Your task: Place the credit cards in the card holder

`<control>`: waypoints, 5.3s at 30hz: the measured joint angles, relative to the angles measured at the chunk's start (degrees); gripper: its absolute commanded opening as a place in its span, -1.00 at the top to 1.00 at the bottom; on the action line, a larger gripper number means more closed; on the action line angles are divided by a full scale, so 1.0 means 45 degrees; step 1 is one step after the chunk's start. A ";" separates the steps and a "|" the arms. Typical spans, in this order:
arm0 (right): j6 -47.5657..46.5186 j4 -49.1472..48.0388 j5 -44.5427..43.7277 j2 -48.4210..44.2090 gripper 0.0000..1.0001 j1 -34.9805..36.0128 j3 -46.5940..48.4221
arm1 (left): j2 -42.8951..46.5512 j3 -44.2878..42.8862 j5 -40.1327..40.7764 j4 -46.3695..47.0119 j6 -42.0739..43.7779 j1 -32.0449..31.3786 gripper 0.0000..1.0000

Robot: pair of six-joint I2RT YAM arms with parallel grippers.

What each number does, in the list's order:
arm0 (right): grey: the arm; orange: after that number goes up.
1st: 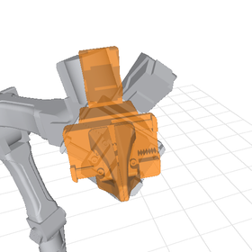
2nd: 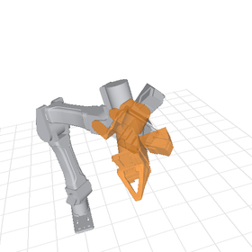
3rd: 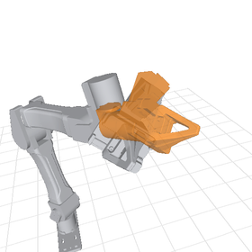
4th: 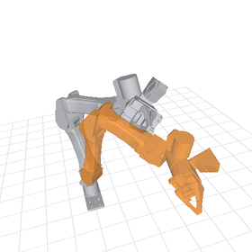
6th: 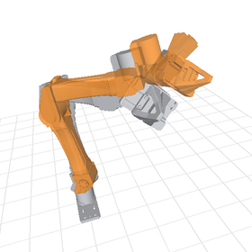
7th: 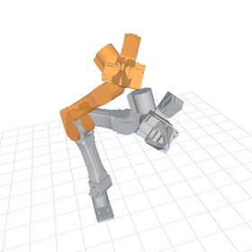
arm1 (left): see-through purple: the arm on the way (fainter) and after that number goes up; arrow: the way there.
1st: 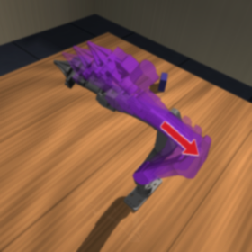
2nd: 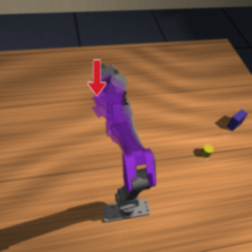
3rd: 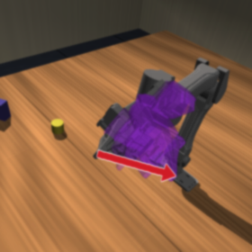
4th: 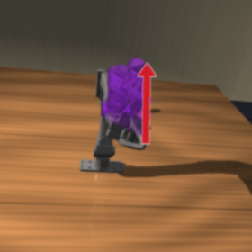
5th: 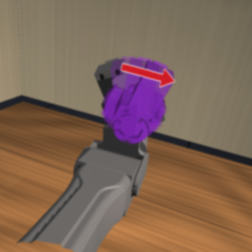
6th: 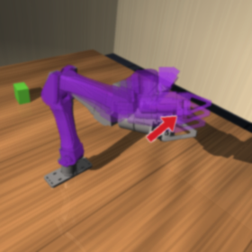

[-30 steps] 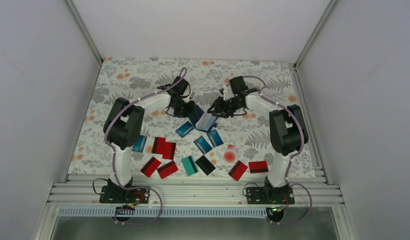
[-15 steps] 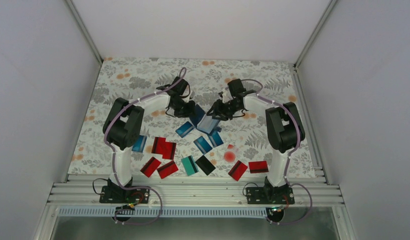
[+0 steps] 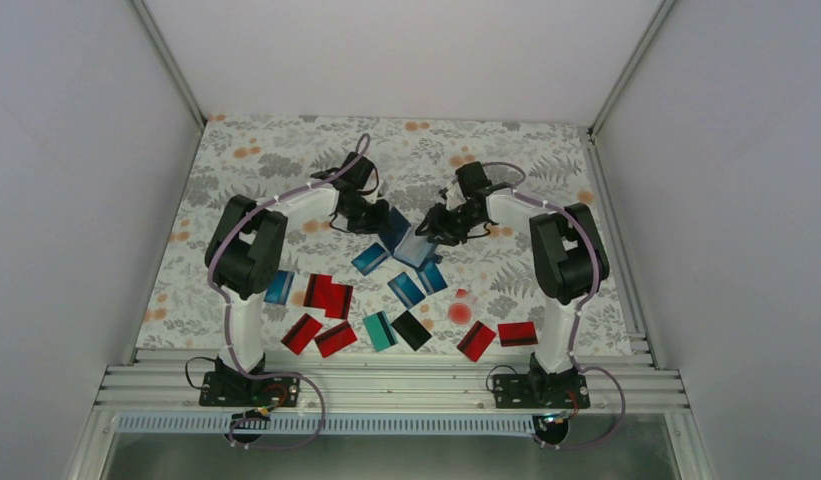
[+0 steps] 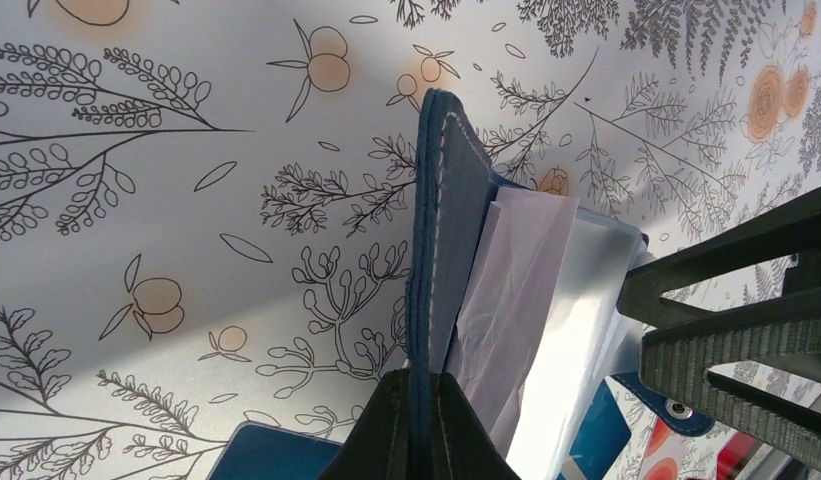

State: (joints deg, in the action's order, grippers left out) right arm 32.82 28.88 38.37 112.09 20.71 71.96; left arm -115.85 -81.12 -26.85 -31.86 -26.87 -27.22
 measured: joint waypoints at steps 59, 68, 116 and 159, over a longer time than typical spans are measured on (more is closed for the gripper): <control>-0.1710 -0.1103 0.2341 0.3313 0.00 0.0792 0.3011 | 0.1923 0.2268 -0.1486 0.1175 0.0544 0.1287 -0.43; -0.2929 -0.0748 0.2667 0.3599 -0.01 0.0801 0.3453 | 0.3764 0.3900 -0.0447 0.0758 0.2341 0.1302 -0.41; -0.4143 -0.0272 0.1020 -0.2433 0.23 0.5246 -0.1156 | 1.2896 1.1497 0.2050 -0.4352 -0.6275 -0.1676 -0.37; -0.4265 -0.1909 0.1161 0.1525 0.77 0.8043 -0.0291 | 1.5489 1.5096 0.1379 -0.0699 -1.1055 -0.2599 0.04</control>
State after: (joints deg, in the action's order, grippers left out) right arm 13.63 20.29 43.59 118.96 56.90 70.65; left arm -46.15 -13.19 -20.64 -35.00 -76.62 -38.92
